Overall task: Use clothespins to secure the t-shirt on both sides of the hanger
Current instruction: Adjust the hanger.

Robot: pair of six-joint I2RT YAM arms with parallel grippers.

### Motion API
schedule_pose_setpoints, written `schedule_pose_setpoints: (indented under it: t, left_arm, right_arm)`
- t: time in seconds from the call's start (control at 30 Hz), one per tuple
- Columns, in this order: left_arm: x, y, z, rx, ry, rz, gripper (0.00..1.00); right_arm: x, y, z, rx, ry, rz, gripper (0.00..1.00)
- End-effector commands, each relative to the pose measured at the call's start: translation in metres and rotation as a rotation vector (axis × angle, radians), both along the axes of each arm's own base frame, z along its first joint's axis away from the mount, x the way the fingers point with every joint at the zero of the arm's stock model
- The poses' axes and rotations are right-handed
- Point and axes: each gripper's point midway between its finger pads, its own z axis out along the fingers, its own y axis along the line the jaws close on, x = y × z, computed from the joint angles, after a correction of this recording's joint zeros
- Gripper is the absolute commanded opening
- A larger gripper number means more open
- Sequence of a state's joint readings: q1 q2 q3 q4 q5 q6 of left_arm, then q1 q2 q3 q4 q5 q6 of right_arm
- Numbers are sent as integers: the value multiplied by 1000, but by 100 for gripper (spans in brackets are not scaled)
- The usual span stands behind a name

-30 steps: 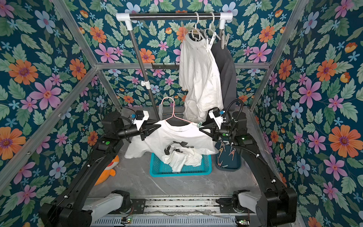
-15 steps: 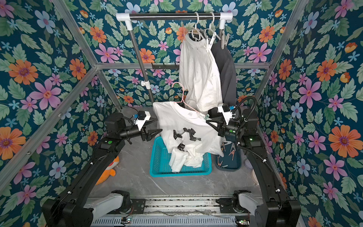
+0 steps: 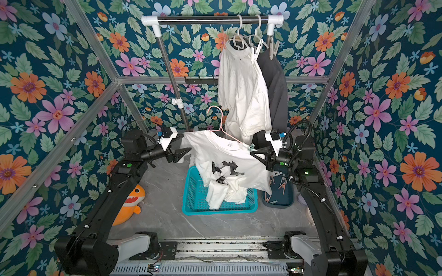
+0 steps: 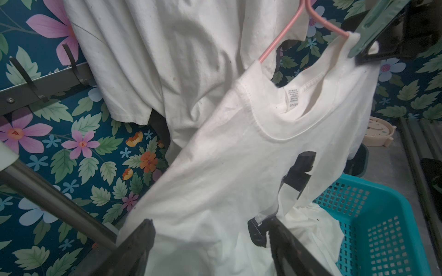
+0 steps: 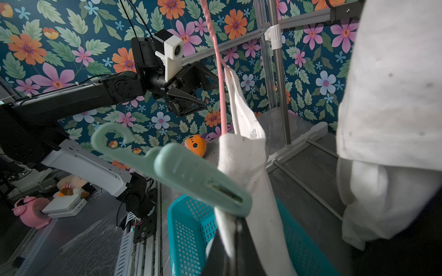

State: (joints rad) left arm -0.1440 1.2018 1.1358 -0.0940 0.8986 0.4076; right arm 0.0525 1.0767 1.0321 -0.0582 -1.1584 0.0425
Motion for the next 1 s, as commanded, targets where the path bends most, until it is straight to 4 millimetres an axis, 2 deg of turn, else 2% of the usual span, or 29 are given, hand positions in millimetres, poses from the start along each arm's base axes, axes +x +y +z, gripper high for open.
schedule_pose_setpoints:
  t: [0.0, 0.13, 0.27, 0.37, 0.6, 0.7, 0.83, 0.97]
  left_arm:
    - [3, 1, 1, 19, -35, -9, 77]
    - [11, 0, 5, 10, -41, -22, 75]
    - [14, 0, 4, 10, -27, -38, 68]
    - [17, 7, 2, 23, -45, 1, 75]
    - [23, 15, -1, 37, -47, 47, 79]
    - [22, 12, -6, 36, -23, 20, 73]
    - [17, 7, -10, 8, 29, -20, 59]
    - [5, 3, -5, -42, 56, -50, 58]
  right_arm:
    - [-12, 4, 10, 19, -32, 65, 0]
    - [-18, 7, 13, 34, -6, 117, 0]
    - [-19, 8, 12, 40, 12, 135, 0]
    - [-18, 9, 6, 40, 50, 150, 0]
    - [-17, 10, 6, 33, 45, 141, 0]
    - [-18, 9, 8, 29, 25, 133, 0]
    - [-16, 9, 13, 30, -3, 133, 0]
    - [-15, 11, 16, 37, -2, 167, 0]
